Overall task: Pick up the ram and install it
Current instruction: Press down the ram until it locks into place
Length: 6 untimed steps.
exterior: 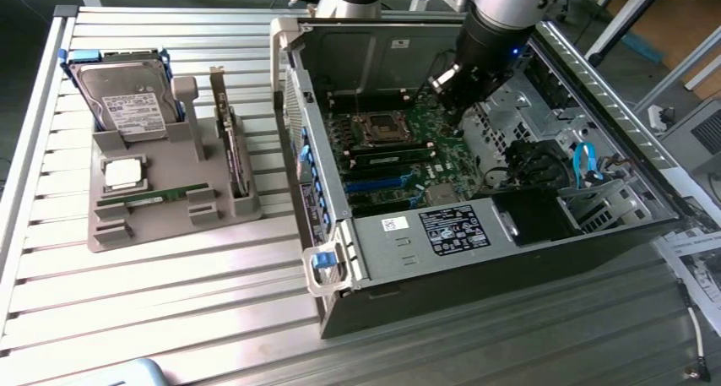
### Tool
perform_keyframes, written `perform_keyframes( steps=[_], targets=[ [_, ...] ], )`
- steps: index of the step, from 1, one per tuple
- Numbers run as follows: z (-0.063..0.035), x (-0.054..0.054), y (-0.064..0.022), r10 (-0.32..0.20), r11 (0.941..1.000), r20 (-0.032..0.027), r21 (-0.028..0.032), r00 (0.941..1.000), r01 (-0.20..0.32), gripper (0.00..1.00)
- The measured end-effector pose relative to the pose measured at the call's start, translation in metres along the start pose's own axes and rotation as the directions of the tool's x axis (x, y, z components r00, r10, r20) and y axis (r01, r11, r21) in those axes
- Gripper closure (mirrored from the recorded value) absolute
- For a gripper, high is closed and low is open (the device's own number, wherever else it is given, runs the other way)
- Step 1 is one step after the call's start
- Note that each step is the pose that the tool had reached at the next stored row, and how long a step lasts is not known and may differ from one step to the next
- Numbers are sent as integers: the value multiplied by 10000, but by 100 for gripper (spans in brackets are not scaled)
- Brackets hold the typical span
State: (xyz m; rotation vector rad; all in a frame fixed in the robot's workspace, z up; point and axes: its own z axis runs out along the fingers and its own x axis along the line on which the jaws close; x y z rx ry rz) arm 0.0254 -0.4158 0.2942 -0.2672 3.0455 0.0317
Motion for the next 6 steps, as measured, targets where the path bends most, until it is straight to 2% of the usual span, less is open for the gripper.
perform_keyframes(
  steps=[4, 6],
  targets=[
    [0, 0, 0, 710, 9975, 11, 61, 9975, -710, 89],
    [0, 0, 0, 800, 9968, 10, 69, 9968, -800, 89]
  ],
)
